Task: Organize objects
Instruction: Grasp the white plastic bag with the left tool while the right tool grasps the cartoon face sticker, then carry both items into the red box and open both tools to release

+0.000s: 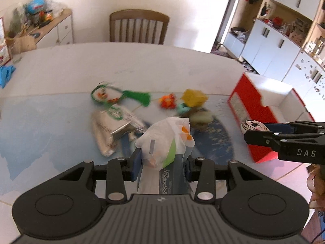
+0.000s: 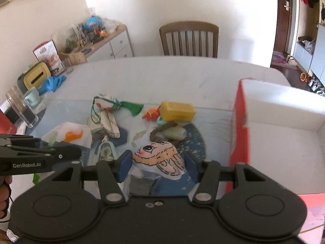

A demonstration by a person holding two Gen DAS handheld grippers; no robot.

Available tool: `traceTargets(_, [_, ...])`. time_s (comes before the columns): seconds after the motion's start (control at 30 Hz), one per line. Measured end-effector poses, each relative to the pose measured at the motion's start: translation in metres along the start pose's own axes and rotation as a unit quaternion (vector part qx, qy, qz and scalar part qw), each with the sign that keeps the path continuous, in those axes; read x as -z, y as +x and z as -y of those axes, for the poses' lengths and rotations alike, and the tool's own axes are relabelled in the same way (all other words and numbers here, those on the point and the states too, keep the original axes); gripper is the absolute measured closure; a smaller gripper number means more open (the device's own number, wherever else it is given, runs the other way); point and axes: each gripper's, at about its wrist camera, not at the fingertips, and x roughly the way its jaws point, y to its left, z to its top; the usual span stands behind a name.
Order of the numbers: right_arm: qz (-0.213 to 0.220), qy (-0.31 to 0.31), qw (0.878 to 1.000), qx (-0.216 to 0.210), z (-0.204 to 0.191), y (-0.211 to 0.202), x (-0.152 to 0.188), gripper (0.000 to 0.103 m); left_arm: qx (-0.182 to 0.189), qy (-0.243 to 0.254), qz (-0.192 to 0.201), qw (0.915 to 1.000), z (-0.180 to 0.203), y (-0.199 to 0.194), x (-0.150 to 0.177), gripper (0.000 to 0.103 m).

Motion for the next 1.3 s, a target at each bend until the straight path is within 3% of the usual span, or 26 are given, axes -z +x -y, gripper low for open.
traceTargets(0.33, [0.024,0.000,1.000,0.000,0.055,-0.042,-0.002,0.048,0.016,0.031,0.016,0.9993,0.079,-0.009,-0.024,0.063])
traceTargets(0.73, [0.042,0.001,0.999,0.021,0.135,-0.069,0.000,0.048,0.039,0.072,0.032,0.9962,0.173,0.006,-0.065,0.063])
traceTargets(1.03, [0.043,0.002,0.998,0.052,0.187,-0.074,0.005,0.048,0.050,0.116,0.014,0.9919,0.242,0.047,-0.092,0.063])
traceTargets(1.3, [0.018,-0.005,0.997,0.072,0.221,-0.056,0.013,0.048,0.041,0.151,-0.010,0.9877,0.284,0.093,-0.106,0.063])
